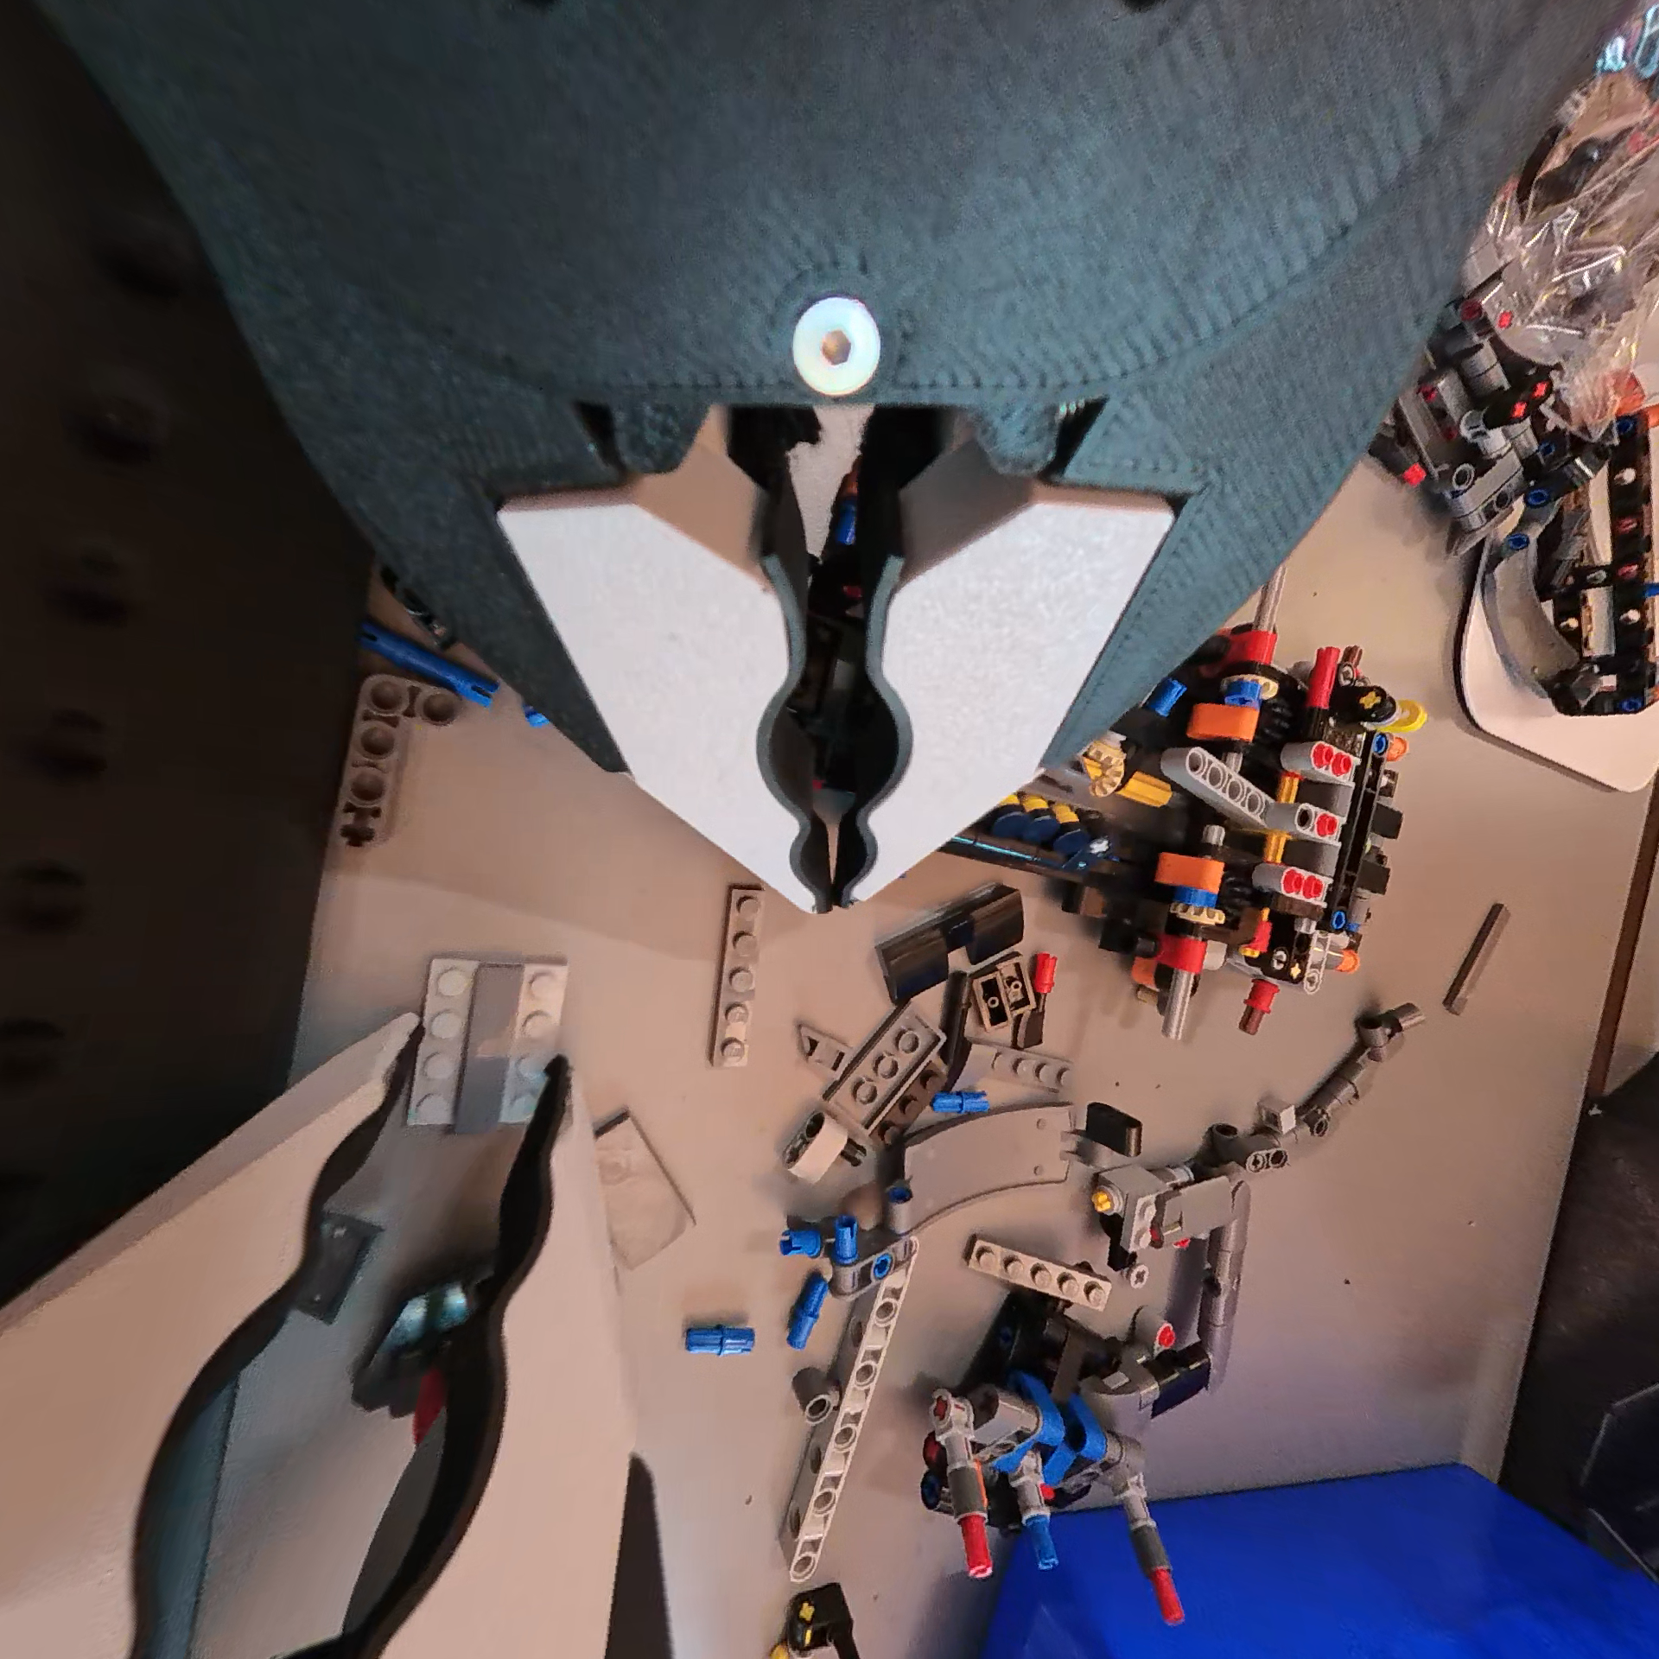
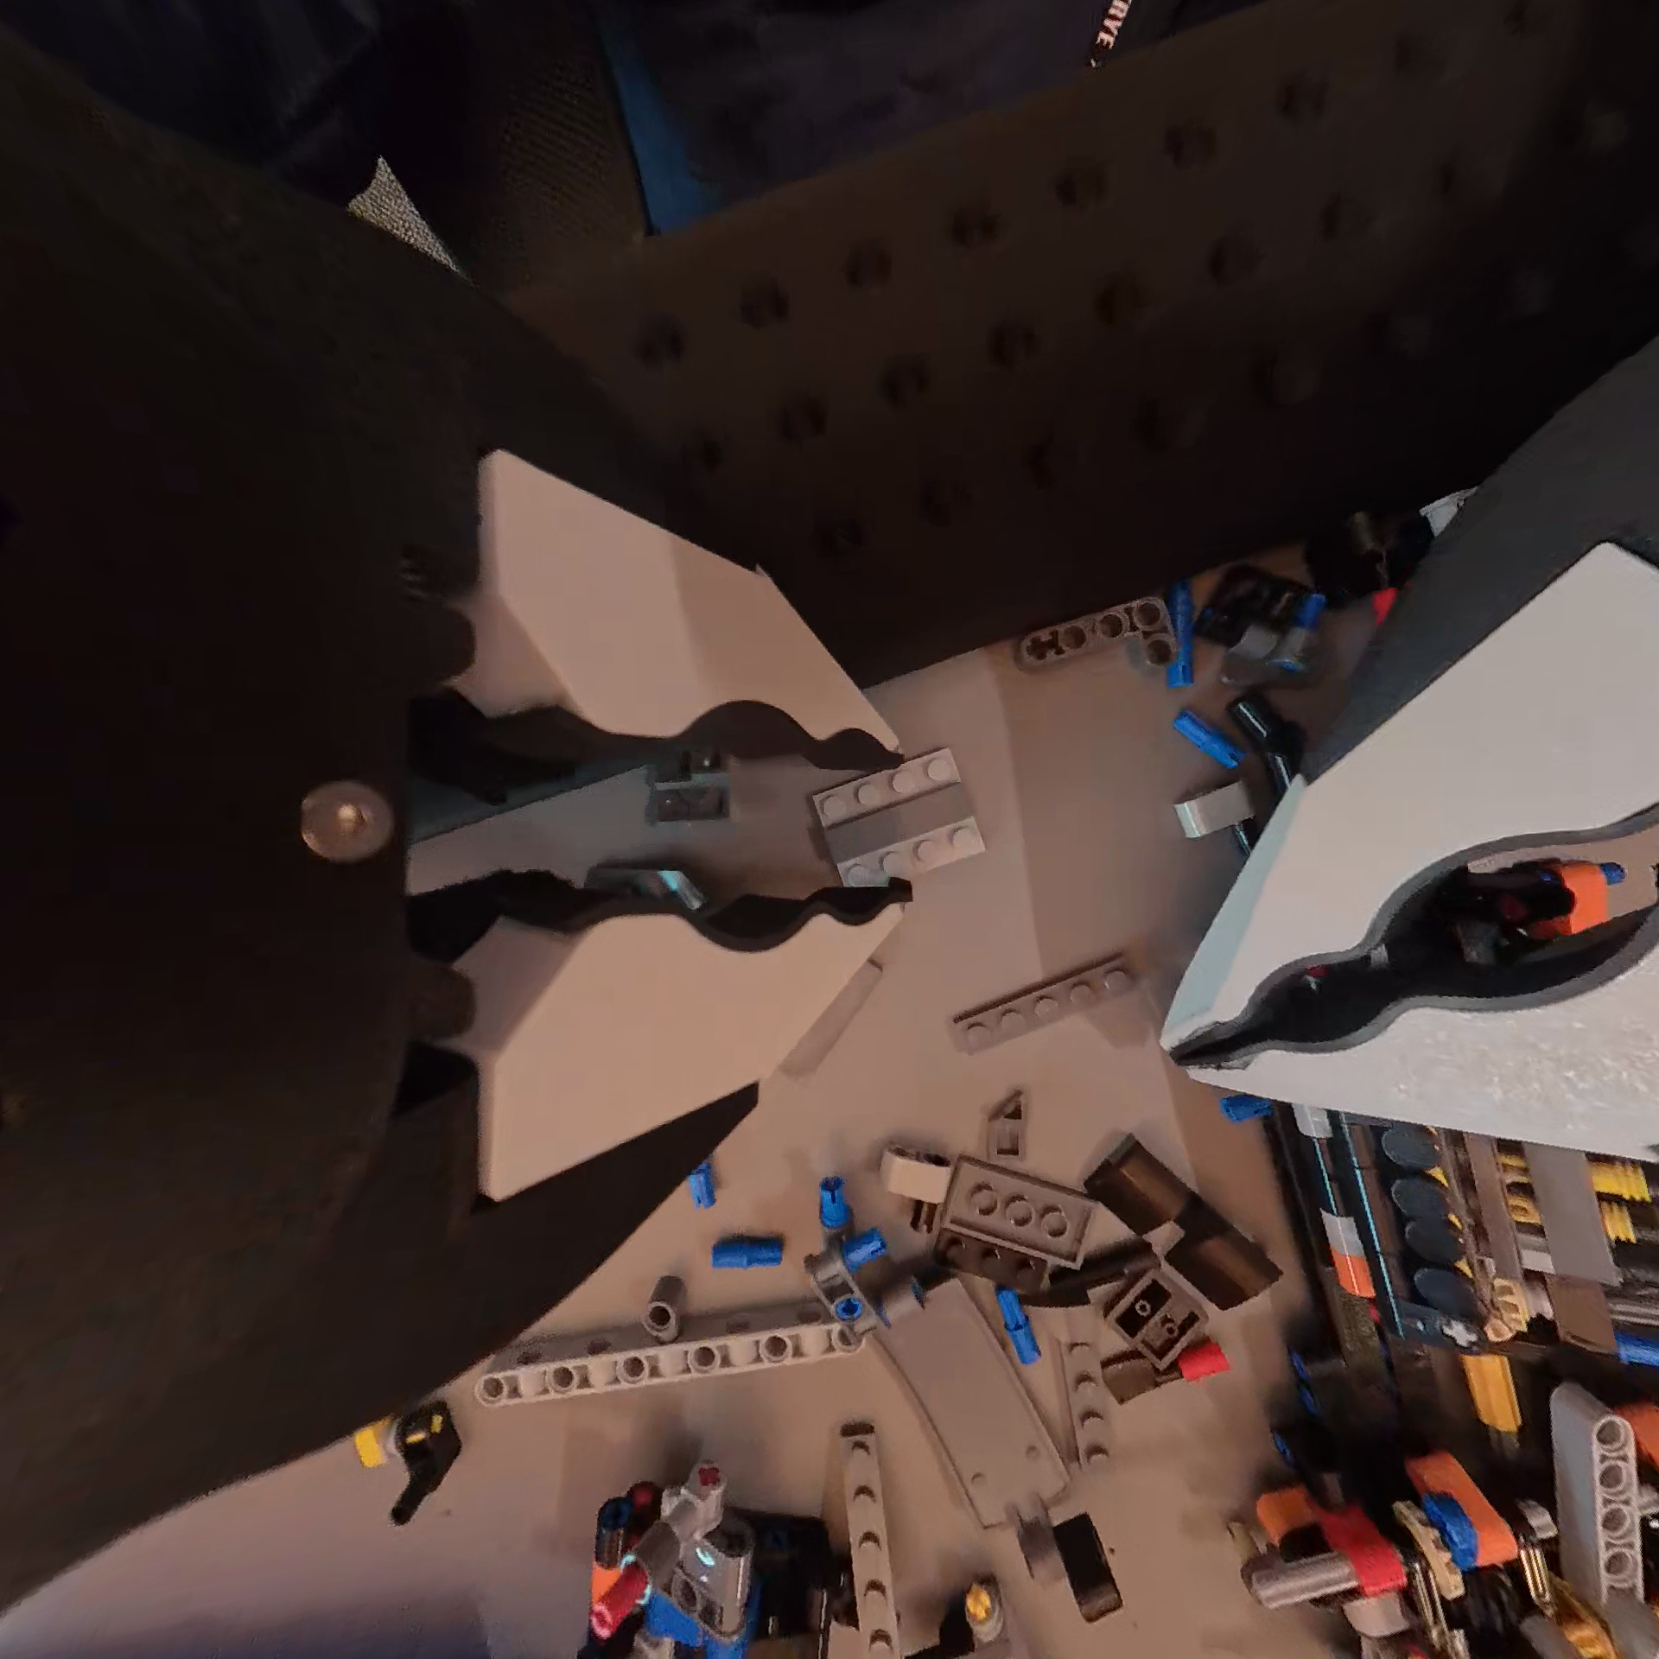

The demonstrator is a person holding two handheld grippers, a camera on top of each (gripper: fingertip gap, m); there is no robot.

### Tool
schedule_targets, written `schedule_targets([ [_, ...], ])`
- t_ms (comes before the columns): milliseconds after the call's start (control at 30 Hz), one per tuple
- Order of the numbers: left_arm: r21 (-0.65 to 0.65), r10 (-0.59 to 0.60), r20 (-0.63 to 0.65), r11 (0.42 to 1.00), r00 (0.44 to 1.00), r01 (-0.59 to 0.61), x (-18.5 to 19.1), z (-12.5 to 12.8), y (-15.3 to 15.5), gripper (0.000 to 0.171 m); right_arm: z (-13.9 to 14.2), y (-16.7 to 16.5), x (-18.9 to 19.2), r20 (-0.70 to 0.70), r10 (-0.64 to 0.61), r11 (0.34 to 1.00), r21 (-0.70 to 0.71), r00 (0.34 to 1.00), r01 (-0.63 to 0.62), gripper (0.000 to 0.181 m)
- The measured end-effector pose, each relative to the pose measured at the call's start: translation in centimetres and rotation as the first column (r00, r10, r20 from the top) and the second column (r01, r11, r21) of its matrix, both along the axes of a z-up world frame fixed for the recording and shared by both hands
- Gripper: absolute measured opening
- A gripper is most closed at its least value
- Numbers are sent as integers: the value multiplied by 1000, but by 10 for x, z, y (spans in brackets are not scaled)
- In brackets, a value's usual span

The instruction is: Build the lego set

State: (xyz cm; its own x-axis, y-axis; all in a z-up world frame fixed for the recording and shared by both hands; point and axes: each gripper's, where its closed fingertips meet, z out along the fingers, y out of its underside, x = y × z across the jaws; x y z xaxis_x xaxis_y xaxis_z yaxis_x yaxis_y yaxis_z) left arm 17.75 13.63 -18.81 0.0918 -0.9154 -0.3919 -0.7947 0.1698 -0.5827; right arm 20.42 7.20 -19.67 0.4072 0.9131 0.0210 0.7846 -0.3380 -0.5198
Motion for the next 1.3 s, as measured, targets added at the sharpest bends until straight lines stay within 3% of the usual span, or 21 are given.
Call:
schedule_targets([
  [33, -1, -1, 0, 1000, 1000, 1, 0, 0, 0, 0, 0, 1, -1, -1, 4, 1000, 6, 1000, -4, 22],
  [267, -31, -35, 28, 999, 999, 36, 4, 2, -7, 0, 2, 7, -7, -25, 21, 999, 39, 999, -20, 18],
  [400, -64, -92, 65, 993, 994, 97, 7, 7, -19, 7, 13, 9, -8, -89, 25, 998, 66, 996, -19, 0],
  [600, -67, -65, 54, 995, 996, 68, 5, 5, -13, 6, 12, 9, -3, -96, 21, 998, 69, 995, -14, 0],
  [733, -61, -48, 38, 997, 998, 51, 3, 2, -10, 5, 9, 17, -7, -72, -21, 997, 76, 997, 26, 30],
  [867, -62, -51, 44, 997, 998, 54, 3, 3, -10, 4, 0, 15, -14, -37, -1, 999, 52, 999, 2, 35],
  [967, -59, -54, 43, 997, 998, 56, 3, 3, -11, 4, -1, 9, -18, -46, 24, 999, 23, 999, -23, 13],
  [1300, -62, -53, 45, 997, 998, 55, 3, 3, -11, 4, 12, 8, -19, -100, 41, 998, 58, 994, -35, 0],
])
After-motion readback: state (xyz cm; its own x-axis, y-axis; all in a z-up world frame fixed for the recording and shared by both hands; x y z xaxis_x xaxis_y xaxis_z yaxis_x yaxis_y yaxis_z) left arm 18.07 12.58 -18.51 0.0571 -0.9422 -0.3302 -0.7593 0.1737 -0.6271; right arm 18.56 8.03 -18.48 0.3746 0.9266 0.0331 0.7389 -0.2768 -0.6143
